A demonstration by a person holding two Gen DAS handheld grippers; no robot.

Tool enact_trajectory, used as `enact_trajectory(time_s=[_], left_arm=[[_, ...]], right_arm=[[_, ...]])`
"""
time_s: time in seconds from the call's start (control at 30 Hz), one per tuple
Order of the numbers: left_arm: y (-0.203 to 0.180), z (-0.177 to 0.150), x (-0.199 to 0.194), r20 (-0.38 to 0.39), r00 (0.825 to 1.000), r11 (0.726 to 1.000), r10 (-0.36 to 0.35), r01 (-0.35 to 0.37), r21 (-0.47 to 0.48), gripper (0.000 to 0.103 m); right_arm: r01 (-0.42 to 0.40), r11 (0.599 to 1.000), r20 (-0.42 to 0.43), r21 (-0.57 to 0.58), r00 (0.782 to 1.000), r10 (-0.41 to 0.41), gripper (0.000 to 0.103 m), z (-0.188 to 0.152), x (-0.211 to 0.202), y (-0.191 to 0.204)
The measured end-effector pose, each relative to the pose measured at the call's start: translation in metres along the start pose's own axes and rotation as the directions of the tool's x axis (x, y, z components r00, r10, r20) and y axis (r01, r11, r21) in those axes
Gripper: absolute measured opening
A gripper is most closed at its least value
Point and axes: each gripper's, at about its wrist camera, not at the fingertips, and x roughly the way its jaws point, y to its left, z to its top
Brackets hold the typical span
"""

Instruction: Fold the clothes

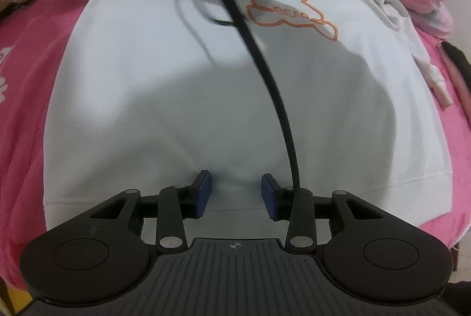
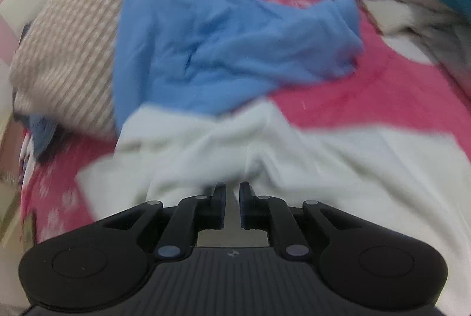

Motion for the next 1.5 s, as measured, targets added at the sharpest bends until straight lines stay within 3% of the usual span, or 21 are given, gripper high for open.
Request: enact_trajectory(time_s=[0.23,0.5,0.7,0.93,1.0,1.1,1.23,1.33,1.4,1.5], left_arm=[[0.008,0.027,-0.012,0.056,0.996,0.997,-0.073,0.075,-0.037,0.037],[0.022,0.077,-0.007,0.125,0.99,0.995,-0.073,0.08,-0.053,0.038],[0.026,0.094,0.009,0.114,0.993,0.996,-0.032,0.041,-0.076,0.042],[0.04,0.108,0.025,0.093,0.996,0.977,0.006,0.014,-0.211,0.042],[0.047,0.111,0.027,0.09,0.996,0.957,0.001,0.025,-0.29,0.041],[0.061,0.11,0.03,0.089,0.996,0.899,-0.025,0.061,-0.433,0.041],[0.086,0.1,0.032,0.12,0.989,0.775,-0.09,0.145,-0.615,0.041],[0.102,0.093,0.034,0.145,0.98,0.696,-0.14,0.201,-0.689,0.041],[0.106,0.092,0.034,0.147,0.976,0.683,-0.162,0.218,-0.697,0.041],[0.107,0.094,0.033,0.134,0.973,0.707,-0.188,0.228,-0.669,0.041]], right_arm=[[0.139,0.981,-0.057,0.138,0.99,-0.132,0.012,-0.063,-0.11,-0.018],[0.278,0.899,-0.115,0.338,0.96,-0.254,0.012,-0.128,-0.189,-0.023],[0.258,0.876,-0.111,0.407,0.966,-0.233,0.012,-0.164,-0.195,-0.022],[0.132,0.888,-0.083,0.441,0.991,-0.106,0.013,-0.186,-0.161,-0.042],[0.094,0.892,-0.061,0.441,0.995,-0.075,0.013,-0.184,-0.156,-0.047],[0.05,0.9,-0.038,0.433,0.999,-0.037,0.013,-0.18,-0.15,-0.055],[-0.001,0.904,-0.002,0.428,1.0,0.001,0.013,-0.171,-0.146,-0.067],[-0.044,0.91,0.032,0.411,0.999,0.034,0.013,-0.161,-0.142,-0.07],[-0.097,0.917,0.072,0.386,0.995,0.075,0.013,-0.148,-0.138,-0.065],[-0.174,0.92,0.148,0.352,0.981,0.129,0.013,-0.124,-0.128,-0.056]])
